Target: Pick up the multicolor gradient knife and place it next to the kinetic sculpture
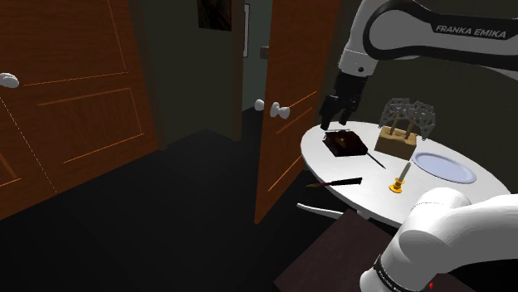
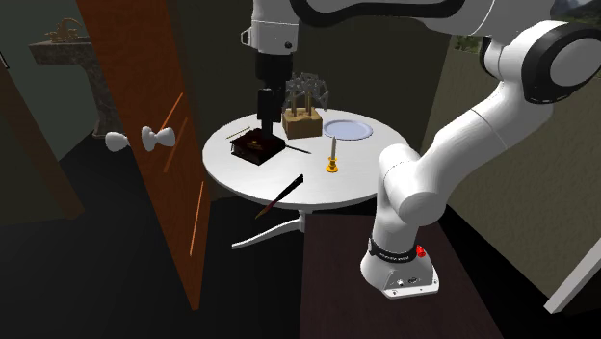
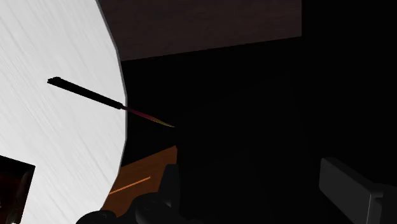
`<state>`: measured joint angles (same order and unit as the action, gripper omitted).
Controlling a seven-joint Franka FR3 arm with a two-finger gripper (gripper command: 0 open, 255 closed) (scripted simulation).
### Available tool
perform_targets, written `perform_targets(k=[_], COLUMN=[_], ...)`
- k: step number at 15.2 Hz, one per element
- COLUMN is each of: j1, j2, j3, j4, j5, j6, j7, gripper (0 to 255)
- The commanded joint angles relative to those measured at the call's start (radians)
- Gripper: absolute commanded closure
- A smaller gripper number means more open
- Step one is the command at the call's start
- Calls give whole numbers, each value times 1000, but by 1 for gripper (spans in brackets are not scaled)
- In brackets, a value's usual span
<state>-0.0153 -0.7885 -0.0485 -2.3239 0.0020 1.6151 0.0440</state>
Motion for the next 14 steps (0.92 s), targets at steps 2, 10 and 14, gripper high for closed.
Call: perform_targets(k=[2,10,14], j1=[5,29,29], j2=[-13,-65,-49], j3=[-17,-174,-267], j4=[-33,-250,-326], j5=[-15,-166,-259], j6=[13,134,214], j7=[-43,-385,-557], gripper=[0,0,0])
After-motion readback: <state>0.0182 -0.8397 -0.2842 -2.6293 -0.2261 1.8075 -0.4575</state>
